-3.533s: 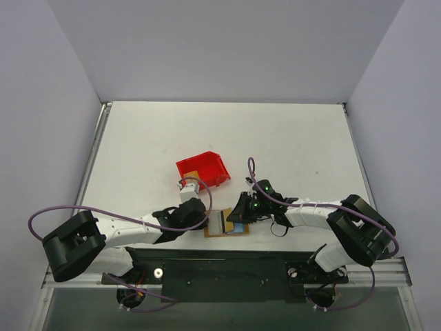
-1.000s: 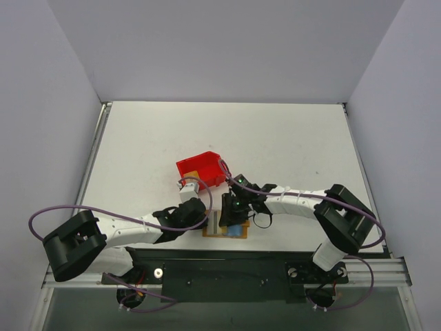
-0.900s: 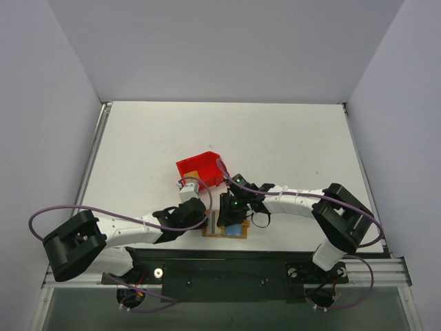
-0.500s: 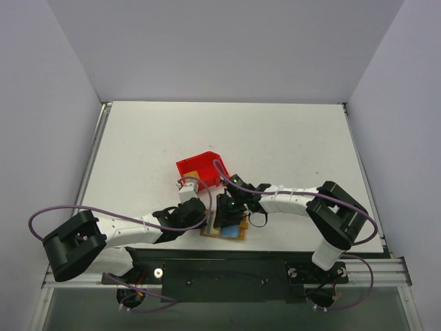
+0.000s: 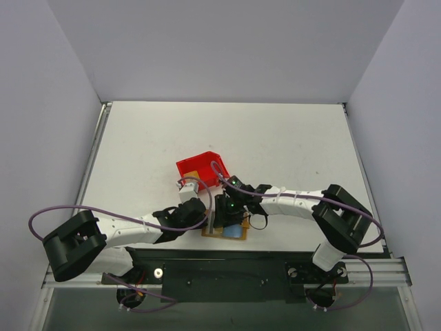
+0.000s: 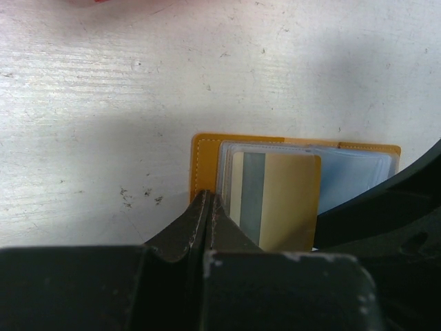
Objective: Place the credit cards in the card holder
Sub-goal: Insert the credit card into the card holder.
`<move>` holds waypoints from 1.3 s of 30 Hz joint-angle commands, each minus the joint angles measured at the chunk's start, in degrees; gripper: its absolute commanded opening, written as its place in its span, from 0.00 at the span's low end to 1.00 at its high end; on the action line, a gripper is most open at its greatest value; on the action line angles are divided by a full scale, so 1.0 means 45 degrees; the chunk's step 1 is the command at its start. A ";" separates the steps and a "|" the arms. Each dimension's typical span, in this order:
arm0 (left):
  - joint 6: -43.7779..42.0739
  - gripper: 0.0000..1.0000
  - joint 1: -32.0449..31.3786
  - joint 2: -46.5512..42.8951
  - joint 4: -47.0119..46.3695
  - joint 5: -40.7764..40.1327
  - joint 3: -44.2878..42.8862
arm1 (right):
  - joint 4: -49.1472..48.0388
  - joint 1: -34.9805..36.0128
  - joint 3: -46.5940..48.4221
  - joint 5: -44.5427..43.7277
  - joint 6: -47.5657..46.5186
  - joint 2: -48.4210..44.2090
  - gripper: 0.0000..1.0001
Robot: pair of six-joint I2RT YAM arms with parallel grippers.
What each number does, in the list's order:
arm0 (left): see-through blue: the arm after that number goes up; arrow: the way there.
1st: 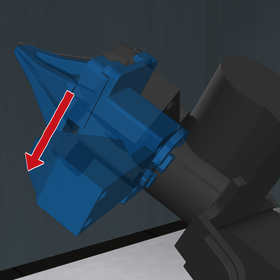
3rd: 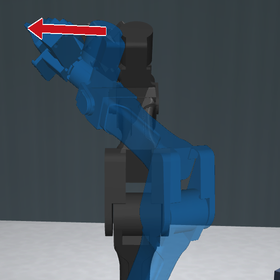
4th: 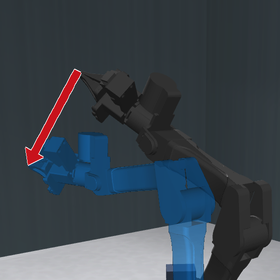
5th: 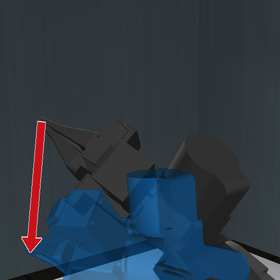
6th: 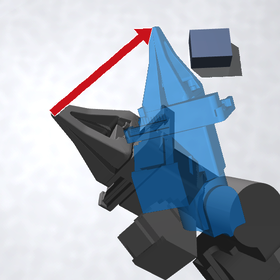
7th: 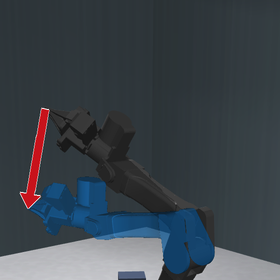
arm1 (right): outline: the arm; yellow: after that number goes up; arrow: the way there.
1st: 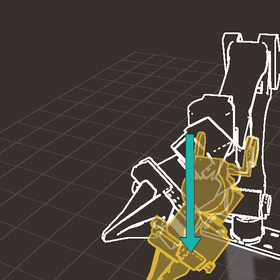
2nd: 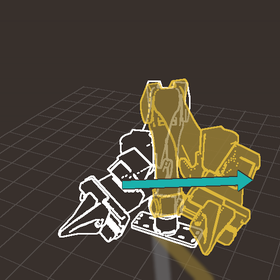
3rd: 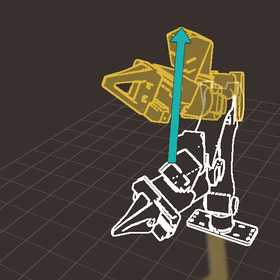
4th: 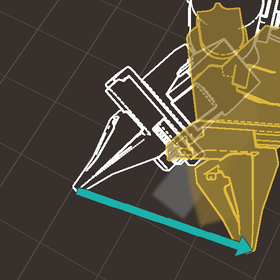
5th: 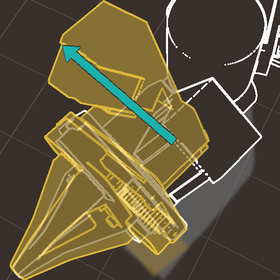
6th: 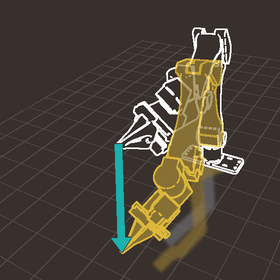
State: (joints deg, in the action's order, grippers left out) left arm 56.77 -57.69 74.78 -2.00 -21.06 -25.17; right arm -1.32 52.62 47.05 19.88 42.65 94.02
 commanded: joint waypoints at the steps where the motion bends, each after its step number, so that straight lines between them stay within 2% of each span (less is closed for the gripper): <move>1: 0.0079 0.00 -0.0129 0.0120 0.1284 0.0715 0.0378 | 0.0938 0.0064 -0.0063 -0.0980 -0.0397 -0.0561 0.37; 9: 0.0099 0.00 -0.0129 -0.0076 0.1460 0.0754 0.0476 | 0.0821 0.0025 -0.0240 -0.1194 -0.0279 -0.0795 0.40; 14: 0.0196 0.00 -0.0129 -0.0484 0.1636 0.0774 0.0729 | 0.0880 -0.0033 -0.0377 -0.1449 -0.0260 -0.1068 0.38; 19: 0.0391 0.00 -0.0129 -0.0856 0.1733 0.0832 0.1042 | 0.0860 -0.0150 -0.0377 -0.1410 -0.0241 -0.0874 0.25; 29: 0.0606 0.00 -0.0227 -0.1150 0.1753 0.0832 0.1277 | 0.0704 -0.0170 -0.0221 -0.1370 -0.0182 -0.0502 0.10; 34: 0.0606 0.00 -0.0227 -0.1150 0.1772 0.0793 0.1257 | 0.1969 -0.0073 0.0072 -0.2908 -0.0415 -0.0561 0.04; 39: 0.0645 0.00 -0.0227 -0.1130 0.1773 0.0793 0.1257 | 0.3183 0.0006 0.0677 -0.4377 -0.1059 -0.0931 0.02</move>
State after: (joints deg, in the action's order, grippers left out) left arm 59.61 -58.08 69.21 -0.95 -18.63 -21.21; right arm 5.50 52.23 47.13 8.56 40.88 91.64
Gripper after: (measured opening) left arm 0.026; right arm 0.022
